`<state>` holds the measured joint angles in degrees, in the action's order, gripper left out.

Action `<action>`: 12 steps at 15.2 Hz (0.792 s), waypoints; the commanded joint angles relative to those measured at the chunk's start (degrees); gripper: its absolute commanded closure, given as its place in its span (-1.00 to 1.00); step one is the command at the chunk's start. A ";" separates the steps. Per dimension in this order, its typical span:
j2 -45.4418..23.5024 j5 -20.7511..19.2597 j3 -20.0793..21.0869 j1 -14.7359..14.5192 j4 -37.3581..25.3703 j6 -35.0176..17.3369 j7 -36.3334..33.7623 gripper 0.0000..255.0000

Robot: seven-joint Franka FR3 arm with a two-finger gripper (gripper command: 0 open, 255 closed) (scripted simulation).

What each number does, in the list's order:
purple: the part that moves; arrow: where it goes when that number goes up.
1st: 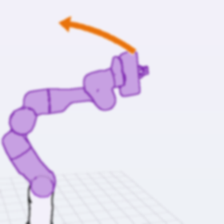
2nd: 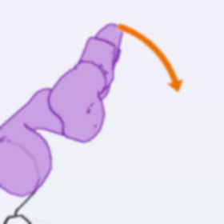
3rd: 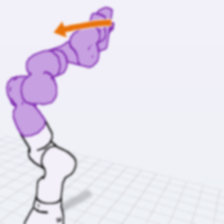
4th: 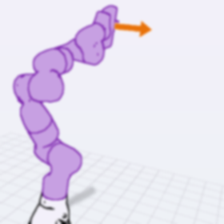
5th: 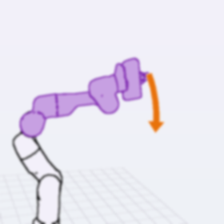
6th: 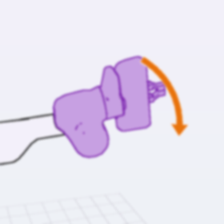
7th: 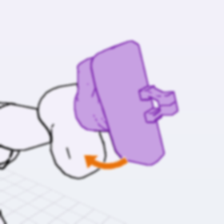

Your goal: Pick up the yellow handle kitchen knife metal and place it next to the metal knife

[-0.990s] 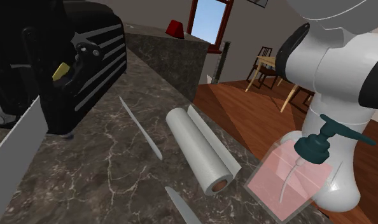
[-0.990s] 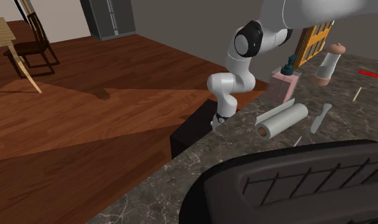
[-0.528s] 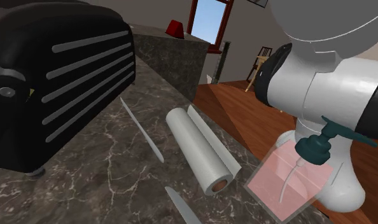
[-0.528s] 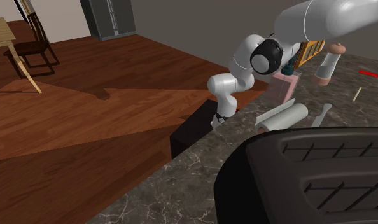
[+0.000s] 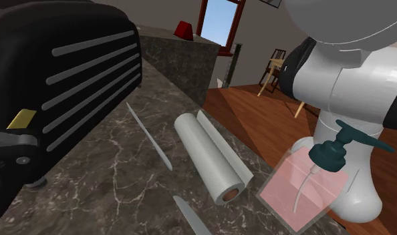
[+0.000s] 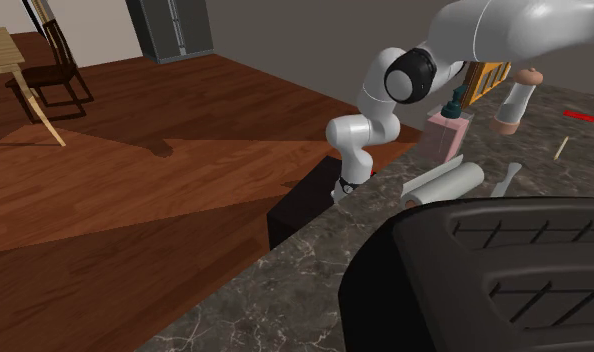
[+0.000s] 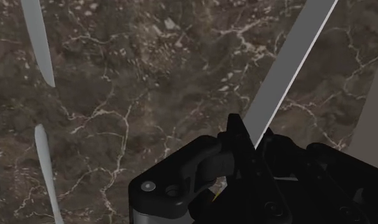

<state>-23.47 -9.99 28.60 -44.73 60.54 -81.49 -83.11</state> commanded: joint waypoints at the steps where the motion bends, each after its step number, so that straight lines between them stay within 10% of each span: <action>1: 0.79 0.51 0.12 0.55 3.08 -2.10 0.02 1.00; 12: 3.98 2.00 0.13 2.95 15.97 -11.94 0.36 1.00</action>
<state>-18.90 -7.90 28.81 -41.74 75.87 -93.13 -82.70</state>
